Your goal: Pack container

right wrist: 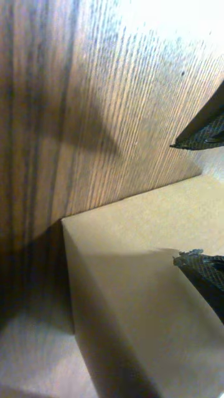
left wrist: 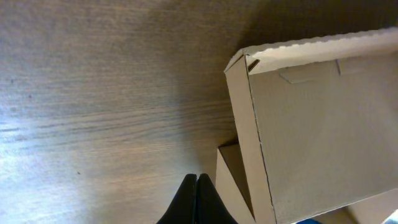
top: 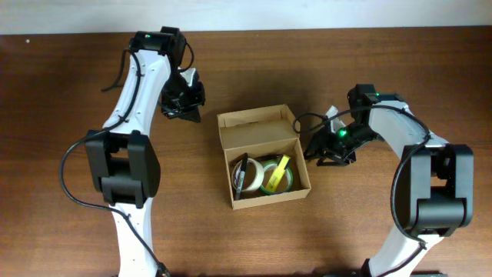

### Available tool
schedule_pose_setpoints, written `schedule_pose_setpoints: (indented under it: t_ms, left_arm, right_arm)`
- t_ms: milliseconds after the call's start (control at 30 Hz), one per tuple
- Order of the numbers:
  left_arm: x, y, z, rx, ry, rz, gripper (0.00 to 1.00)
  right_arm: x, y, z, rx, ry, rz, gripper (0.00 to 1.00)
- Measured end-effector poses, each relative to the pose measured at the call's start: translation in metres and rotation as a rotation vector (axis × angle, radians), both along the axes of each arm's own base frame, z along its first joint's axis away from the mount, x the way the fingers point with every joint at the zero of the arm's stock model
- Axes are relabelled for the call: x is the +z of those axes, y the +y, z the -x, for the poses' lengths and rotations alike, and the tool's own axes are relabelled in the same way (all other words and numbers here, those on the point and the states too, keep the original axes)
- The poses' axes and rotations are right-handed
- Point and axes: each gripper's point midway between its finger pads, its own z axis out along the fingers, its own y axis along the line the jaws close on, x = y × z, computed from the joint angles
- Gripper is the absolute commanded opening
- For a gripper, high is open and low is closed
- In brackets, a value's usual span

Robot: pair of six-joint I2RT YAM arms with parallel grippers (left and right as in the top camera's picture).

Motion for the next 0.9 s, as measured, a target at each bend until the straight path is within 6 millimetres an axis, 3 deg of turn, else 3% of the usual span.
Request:
schedule_pose_setpoints:
  t_ms: [367, 733, 900]
  left_arm:
    - [-0.018, -0.006, 0.015, 0.046, 0.130, 0.017, 0.02]
    - [-0.021, 0.003, 0.005, 0.076, 0.103, 0.021, 0.02]
    - [-0.032, 0.002, 0.000, 0.078, 0.081, 0.025, 0.02]
  right_arm:
    - [-0.006, -0.011, 0.003, 0.042, -0.009, 0.067, 0.52]
    - [-0.009, -0.015, 0.005, 0.060, -0.013, 0.097, 0.52]
    - [-0.010, -0.018, 0.004, 0.063, -0.014, 0.111, 0.52]
